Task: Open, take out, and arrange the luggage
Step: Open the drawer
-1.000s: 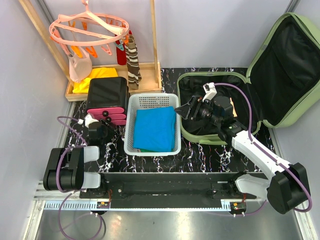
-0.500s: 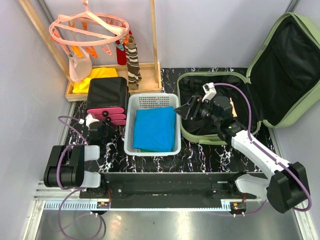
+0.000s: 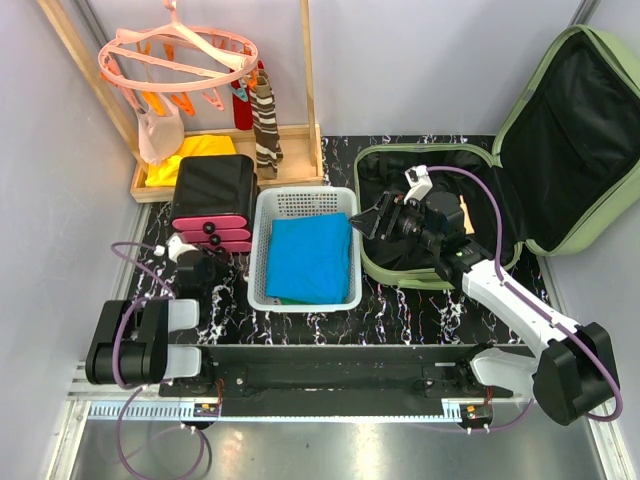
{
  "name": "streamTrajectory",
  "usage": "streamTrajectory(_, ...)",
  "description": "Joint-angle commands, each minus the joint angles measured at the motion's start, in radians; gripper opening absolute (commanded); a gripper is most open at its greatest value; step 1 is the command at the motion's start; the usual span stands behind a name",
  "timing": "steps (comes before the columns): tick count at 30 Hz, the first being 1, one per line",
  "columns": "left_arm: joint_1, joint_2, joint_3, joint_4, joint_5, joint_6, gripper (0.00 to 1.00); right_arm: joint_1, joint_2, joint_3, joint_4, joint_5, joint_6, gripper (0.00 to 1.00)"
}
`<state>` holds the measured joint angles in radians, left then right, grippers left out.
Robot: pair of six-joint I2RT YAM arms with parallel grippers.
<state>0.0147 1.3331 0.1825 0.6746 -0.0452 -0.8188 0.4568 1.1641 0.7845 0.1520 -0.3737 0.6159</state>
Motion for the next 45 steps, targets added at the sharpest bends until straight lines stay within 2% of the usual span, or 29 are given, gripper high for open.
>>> streamTrajectory(1, 0.010, -0.084, -0.021, 0.140, -0.044, -0.025, 0.02, -0.003, 0.008, 0.018, 0.037, 0.015, -0.018, 0.79)
streamTrajectory(11, 0.008, -0.236, -0.057, 0.013, -0.085, 0.015, 0.02, -0.003, -0.006, 0.001, 0.046, 0.013, -0.013, 0.79)
streamTrajectory(13, 0.010, -0.253, -0.054, 0.003, -0.088, 0.038, 0.10, -0.004, -0.009, -0.002, 0.046, 0.012, -0.013, 0.79)
streamTrajectory(14, 0.011, -0.253, -0.049, 0.000, -0.090, 0.046, 0.19, -0.003, -0.011, -0.002, 0.046, 0.010, -0.013, 0.79)
streamTrajectory(17, 0.013, -0.226, -0.041, 0.019, -0.101, 0.063, 0.29, -0.001, -0.011, -0.001, 0.046, 0.006, -0.012, 0.79)
streamTrajectory(20, 0.027, -0.184, -0.044, 0.072, -0.061, 0.043, 0.32, -0.003, -0.020, -0.001, 0.043, 0.007, -0.013, 0.79)
streamTrajectory(22, 0.030, -0.166, -0.048, 0.101, -0.042, 0.026, 0.40, -0.001, -0.033, -0.004, 0.037, 0.015, -0.015, 0.79)
streamTrajectory(24, 0.030, -0.144, -0.045, 0.121, -0.042, 0.023, 0.44, -0.004, -0.041, -0.005, 0.029, 0.024, -0.021, 0.79)
streamTrajectory(33, 0.037, -0.043, -0.012, 0.192, -0.016, 0.000, 0.43, -0.003, -0.027, 0.009, 0.024, 0.022, -0.024, 0.79)
streamTrajectory(45, 0.041, 0.026, 0.038, 0.191, -0.010, -0.016, 0.39, -0.004, -0.017, 0.012, 0.029, 0.022, -0.021, 0.79)
